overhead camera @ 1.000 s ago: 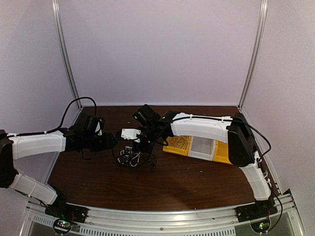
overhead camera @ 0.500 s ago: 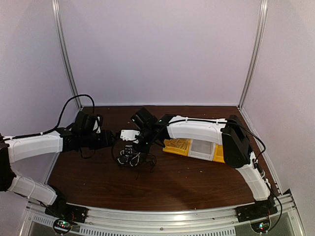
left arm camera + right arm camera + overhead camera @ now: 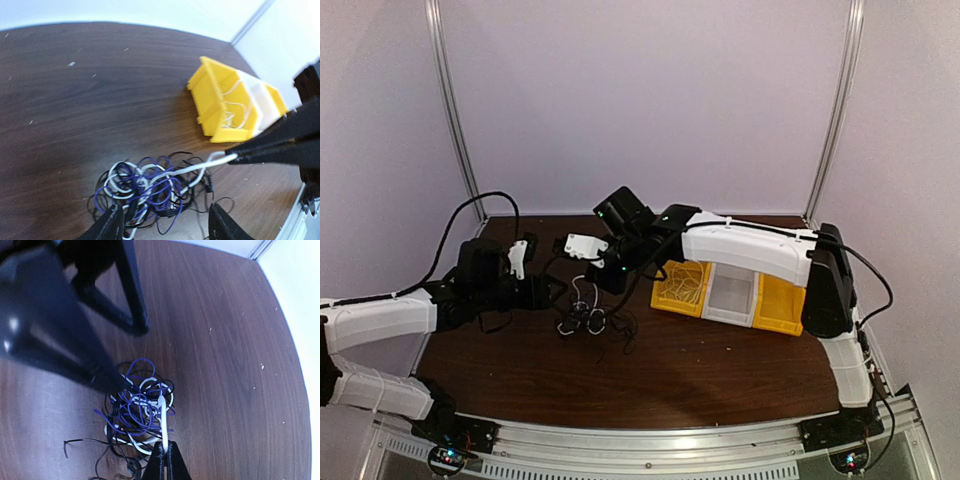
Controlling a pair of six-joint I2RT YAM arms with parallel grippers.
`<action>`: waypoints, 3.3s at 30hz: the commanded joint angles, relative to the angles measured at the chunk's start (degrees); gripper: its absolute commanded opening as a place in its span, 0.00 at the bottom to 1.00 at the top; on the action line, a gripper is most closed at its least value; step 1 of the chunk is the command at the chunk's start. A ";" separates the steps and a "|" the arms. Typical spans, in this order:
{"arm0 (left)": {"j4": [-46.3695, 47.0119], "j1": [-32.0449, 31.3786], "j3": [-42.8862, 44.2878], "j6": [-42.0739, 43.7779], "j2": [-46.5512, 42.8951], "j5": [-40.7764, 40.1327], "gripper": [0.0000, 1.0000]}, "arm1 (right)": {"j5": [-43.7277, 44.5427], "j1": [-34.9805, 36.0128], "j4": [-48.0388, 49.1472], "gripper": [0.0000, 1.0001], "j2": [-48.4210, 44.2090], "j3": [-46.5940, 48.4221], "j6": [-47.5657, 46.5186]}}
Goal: Untangle the cables
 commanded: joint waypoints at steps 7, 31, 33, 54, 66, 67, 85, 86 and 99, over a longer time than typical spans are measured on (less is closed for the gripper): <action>30.61 -3.28 -7.56 10.58 -9.73 10.58 0.62 | -7.82 0.25 -2.25 0.00 -9.26 4.31 6.80; 65.93 -8.24 -14.97 4.46 27.89 -5.49 0.41 | -11.45 -2.61 0.75 0.00 -19.58 18.10 8.26; 64.20 -8.24 -14.96 4.26 28.45 -6.99 0.41 | -11.34 -3.22 0.50 0.00 -20.03 19.36 7.56; 47.98 -8.23 -11.96 6.17 28.84 -17.90 0.49 | -12.47 -20.76 3.38 0.00 -31.85 23.89 9.41; 40.11 -8.15 -9.80 6.56 28.52 -22.99 0.63 | -12.64 -26.73 5.56 0.00 -33.41 26.84 11.23; 39.97 -8.15 -9.85 6.54 28.34 -23.13 0.63 | -12.50 -27.06 5.61 0.00 -33.37 26.92 11.20; 26.46 -8.24 -5.09 4.81 14.90 -16.76 0.68 | -7.51 -29.50 7.69 0.00 -37.15 13.03 5.84; 24.57 -8.31 -4.27 4.98 13.73 -16.33 0.68 | -7.51 -29.54 8.02 0.00 -37.32 11.95 5.88; 7.97 -8.33 -0.35 6.31 -2.41 -16.65 0.75 | -8.21 -29.64 14.00 0.00 -36.35 0.80 7.84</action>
